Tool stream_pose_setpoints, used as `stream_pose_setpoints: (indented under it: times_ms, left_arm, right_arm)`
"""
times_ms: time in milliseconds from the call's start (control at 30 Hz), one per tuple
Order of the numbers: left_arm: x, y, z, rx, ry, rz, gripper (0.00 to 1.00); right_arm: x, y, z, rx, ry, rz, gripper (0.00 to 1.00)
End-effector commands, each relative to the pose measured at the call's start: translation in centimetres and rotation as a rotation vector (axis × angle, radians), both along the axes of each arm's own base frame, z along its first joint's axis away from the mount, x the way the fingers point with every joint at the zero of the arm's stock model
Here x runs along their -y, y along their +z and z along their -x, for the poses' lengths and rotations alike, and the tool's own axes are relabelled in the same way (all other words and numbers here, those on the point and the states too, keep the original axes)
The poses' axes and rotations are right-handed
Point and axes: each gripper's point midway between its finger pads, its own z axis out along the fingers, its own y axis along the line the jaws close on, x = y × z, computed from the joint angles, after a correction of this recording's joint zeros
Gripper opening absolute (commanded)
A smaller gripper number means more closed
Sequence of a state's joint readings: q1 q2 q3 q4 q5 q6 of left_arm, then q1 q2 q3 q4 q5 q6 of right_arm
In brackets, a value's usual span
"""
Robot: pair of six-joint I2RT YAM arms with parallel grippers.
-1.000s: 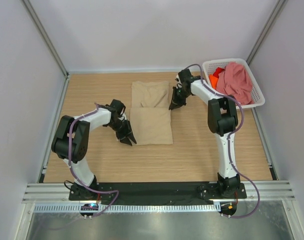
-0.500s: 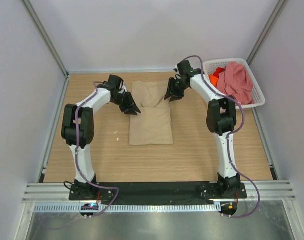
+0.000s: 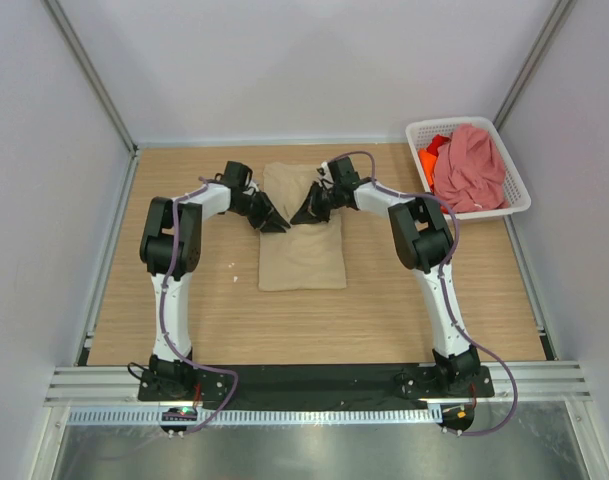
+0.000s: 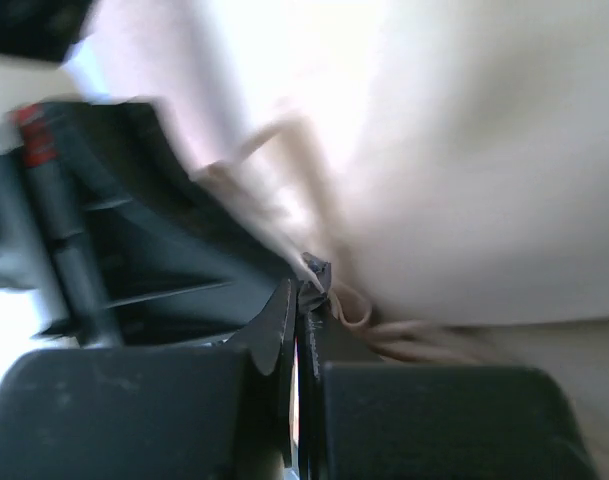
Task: Fold and stack the t-shirts
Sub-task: Fold the tshirt
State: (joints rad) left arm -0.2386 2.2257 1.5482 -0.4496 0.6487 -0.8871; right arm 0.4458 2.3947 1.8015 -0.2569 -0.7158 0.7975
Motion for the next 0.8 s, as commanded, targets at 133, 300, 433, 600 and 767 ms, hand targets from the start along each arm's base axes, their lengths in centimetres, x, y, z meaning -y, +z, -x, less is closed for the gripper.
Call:
stream_pose_setpoints:
  times_ms: [133,300,433,600,767]
  left_arm:
    - [-0.5,-1.7,0.2,-0.025,0.004,-0.045,0.25]
    - [-0.6,-0.2,0.2,0.006,-0.014,-0.05,0.25]
    - [-0.8,1.5,-0.3,0.031,-0.018,-0.044,0.26]
    - [-2.0,2.4,-0.5,0.031,-0.025,-0.046,0.26]
    - [-3.3,5.7,-0.4,0.134,-0.047,-0.094,0.32]
  right_arm:
    - [4.7,-2.8,-2.3,-0.036,-0.08,0.02,0.01]
    - [6.5,-1.6,-2.8,-0.006,-0.087,0.076,0.01]
    - [7.0,-0.3,-3.0,0.028,-0.079,0.107,0.05]
    - [8.6,-0.7,-2.7,0.01,-0.069,0.174,0.07]
    - [10.0,1.1,-2.8,0.072,-0.059,0.258,0.11]
